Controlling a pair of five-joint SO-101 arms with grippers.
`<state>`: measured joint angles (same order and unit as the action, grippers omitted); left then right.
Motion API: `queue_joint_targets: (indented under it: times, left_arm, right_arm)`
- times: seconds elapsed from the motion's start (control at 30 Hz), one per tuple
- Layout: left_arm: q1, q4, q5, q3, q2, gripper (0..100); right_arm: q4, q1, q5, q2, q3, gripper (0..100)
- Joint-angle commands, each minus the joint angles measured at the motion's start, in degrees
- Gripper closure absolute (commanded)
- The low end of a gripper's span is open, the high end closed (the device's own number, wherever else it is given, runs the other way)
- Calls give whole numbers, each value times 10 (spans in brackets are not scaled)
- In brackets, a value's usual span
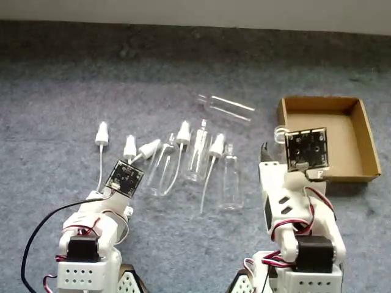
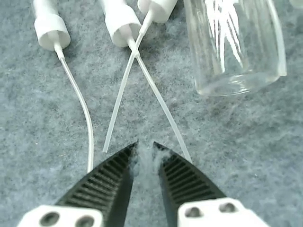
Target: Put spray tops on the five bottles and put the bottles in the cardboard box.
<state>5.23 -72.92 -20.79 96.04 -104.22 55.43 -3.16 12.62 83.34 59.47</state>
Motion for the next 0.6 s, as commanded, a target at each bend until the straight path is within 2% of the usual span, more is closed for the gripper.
queue_joint_targets:
  times: [0.0,0.17,0.23,0.33,0.47,0.57]
  left_arm:
    - [-7,18,-5,11,-4,992]
    - [-5,21,-9,11,-4,992]
    - [-5,18,-34,11,-4,992]
    - [-5,18,-90,11,-4,993]
    - [-5,17,-85,9,-4,993]
    - [-5,11,-85,8,-4,993]
  right_arm:
    - [-76,6,4,73,87,933]
    - [-107,5,3,147,160,933]
    - [-116,5,2,170,177,933]
    - [-131,5,-57,190,194,933]
    - [-154,-3,-145,199,196,933]
    - [-182,-42,-169,203,196,933]
